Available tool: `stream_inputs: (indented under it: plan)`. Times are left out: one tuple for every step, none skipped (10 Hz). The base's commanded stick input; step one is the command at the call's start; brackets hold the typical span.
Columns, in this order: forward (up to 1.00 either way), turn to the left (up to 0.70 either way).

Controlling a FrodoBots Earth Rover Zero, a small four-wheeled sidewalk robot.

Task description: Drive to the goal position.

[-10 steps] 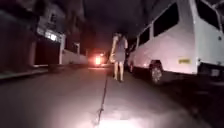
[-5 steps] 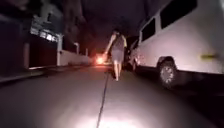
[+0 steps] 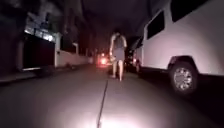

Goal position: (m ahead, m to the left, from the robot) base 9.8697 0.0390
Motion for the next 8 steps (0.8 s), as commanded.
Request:
stream_inputs:
  plan:
    - [1.00,0.00]
    - [1.00,0.00]
    - [1.00,0.00]
    - [1.00,0.00]
    - [1.00,0.00]
    - [1.00,0.00]
    - [1.00,0.00]
    - [1.00,0.00]
